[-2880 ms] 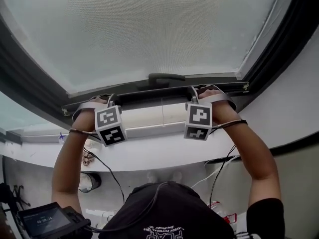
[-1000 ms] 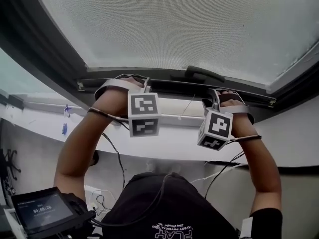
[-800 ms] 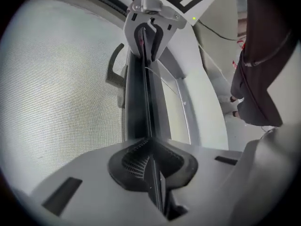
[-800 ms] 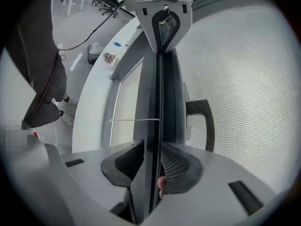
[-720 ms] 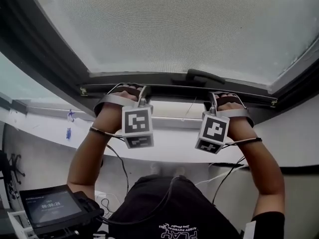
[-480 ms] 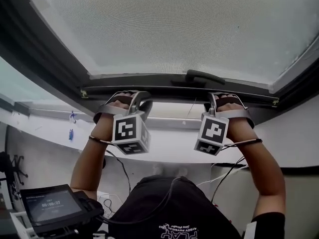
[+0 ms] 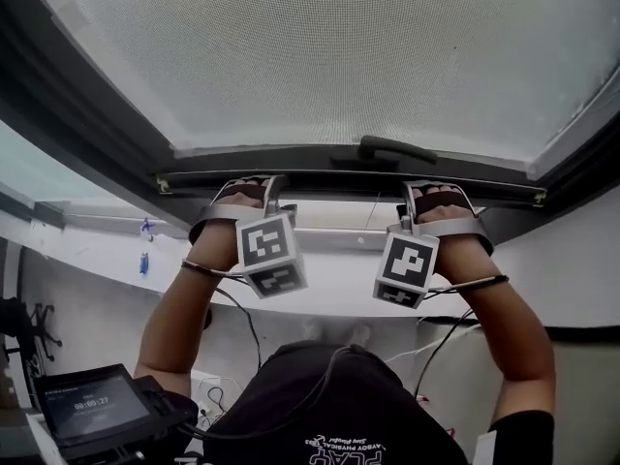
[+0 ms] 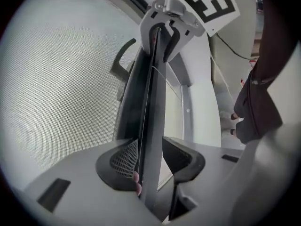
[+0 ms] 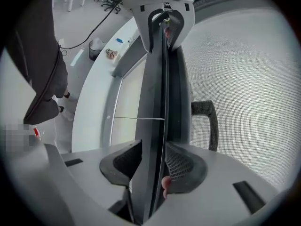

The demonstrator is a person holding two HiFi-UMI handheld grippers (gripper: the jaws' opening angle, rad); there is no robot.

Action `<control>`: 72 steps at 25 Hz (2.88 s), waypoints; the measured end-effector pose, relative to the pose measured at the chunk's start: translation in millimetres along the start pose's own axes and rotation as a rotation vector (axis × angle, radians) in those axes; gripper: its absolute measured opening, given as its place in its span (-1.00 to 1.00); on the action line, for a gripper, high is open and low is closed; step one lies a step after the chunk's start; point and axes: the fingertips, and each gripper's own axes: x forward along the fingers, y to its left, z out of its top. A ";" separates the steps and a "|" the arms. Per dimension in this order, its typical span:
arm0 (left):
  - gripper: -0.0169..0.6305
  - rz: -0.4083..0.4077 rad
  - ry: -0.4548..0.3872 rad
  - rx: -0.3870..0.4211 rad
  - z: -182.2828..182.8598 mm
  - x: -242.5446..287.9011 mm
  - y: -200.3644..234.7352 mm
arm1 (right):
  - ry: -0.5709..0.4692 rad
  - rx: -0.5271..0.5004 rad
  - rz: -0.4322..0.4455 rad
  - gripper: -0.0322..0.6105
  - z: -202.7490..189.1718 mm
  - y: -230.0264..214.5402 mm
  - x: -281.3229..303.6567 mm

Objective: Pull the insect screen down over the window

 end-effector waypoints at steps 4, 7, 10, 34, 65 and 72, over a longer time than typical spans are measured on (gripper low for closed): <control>-0.51 0.040 0.082 0.109 2.4 6.4 3.6 | -0.043 0.046 0.038 -0.46 -4.9 2.8 1.5; -0.51 -0.023 0.079 0.116 2.4 1.9 -1.8 | -0.035 0.059 0.062 -0.46 -4.1 5.8 -1.9; -0.51 -0.065 0.057 0.112 -3.3 -5.1 -7.8 | -0.029 0.067 0.066 -0.46 2.7 9.3 -7.7; -0.51 -0.059 0.060 0.114 -4.3 2.5 6.6 | -0.075 0.058 -0.031 -0.46 -0.9 -9.9 -1.1; -0.58 0.036 -0.009 0.058 -2.4 10.0 24.8 | -0.156 0.145 -0.120 -0.39 -0.7 -19.7 13.6; -0.58 0.045 -0.020 0.050 -0.3 5.6 26.2 | -0.170 0.155 -0.119 -0.40 -1.4 -21.5 8.8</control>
